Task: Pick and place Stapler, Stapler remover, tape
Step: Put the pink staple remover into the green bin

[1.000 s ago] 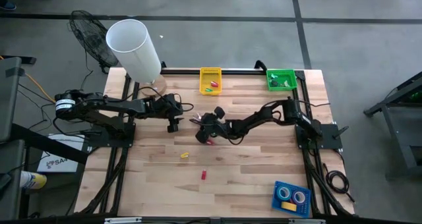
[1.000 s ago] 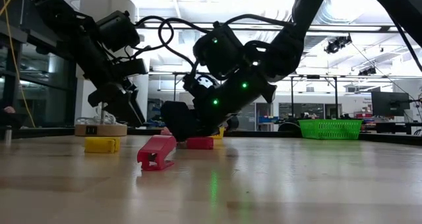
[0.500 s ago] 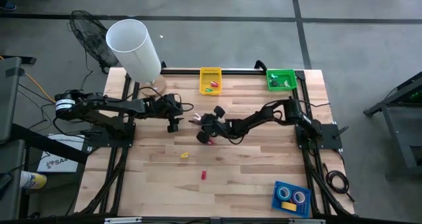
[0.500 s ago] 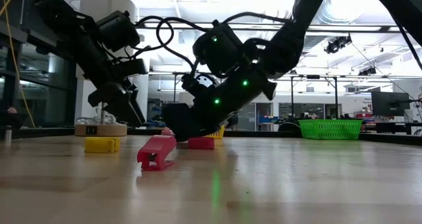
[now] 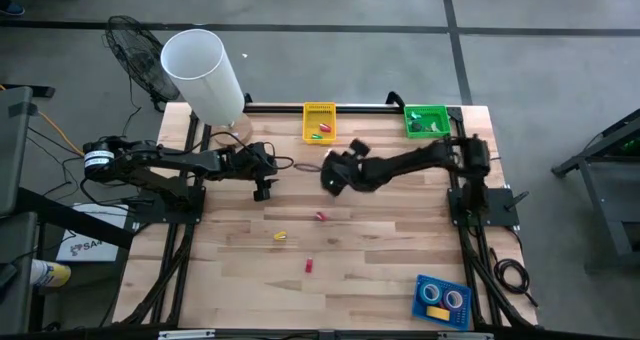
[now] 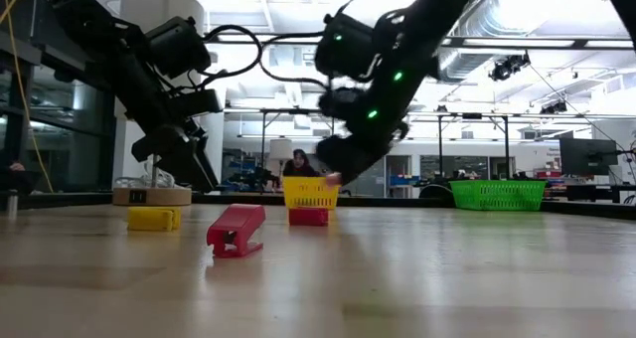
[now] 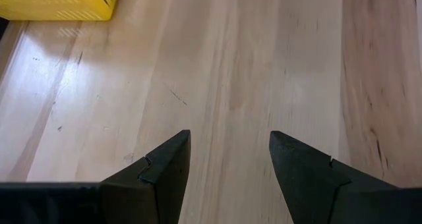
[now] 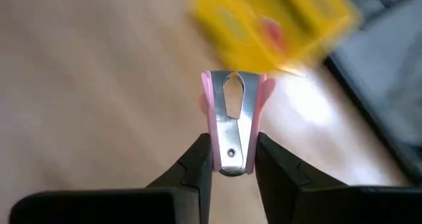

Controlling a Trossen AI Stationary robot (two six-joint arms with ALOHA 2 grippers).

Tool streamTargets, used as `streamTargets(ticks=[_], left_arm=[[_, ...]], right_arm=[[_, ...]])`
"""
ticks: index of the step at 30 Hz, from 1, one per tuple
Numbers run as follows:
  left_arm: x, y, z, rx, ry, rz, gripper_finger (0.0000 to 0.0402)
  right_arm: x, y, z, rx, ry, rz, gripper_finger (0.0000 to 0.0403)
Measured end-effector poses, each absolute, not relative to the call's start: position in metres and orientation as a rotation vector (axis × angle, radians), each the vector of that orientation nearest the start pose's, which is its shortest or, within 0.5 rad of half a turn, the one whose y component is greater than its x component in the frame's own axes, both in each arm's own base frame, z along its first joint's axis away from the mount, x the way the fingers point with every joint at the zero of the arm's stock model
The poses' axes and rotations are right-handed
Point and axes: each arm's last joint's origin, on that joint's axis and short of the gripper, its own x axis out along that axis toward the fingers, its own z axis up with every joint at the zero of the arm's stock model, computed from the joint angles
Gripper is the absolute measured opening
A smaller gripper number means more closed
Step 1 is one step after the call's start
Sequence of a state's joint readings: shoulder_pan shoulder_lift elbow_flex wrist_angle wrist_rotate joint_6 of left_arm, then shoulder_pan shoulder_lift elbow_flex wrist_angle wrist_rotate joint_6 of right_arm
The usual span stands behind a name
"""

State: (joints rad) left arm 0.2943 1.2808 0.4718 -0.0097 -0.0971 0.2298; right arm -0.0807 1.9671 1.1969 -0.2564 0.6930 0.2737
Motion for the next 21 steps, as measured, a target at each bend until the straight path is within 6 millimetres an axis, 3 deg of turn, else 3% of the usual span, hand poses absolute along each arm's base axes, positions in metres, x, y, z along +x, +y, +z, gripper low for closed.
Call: streamTargets(ticks=[12, 21], left_arm=[[0.213, 0.067, 0.150, 0.134, 0.857, 0.275, 0.0202], [0.213, 0.067, 0.150, 0.134, 0.857, 0.274, 0.0202]], right_arm=[[0.298, -0.101, 0.208, 0.006, 1.119, -1.225, 0.0082], [0.260, -0.146, 0.216, 0.154, 1.249, -1.348, 0.0082]])
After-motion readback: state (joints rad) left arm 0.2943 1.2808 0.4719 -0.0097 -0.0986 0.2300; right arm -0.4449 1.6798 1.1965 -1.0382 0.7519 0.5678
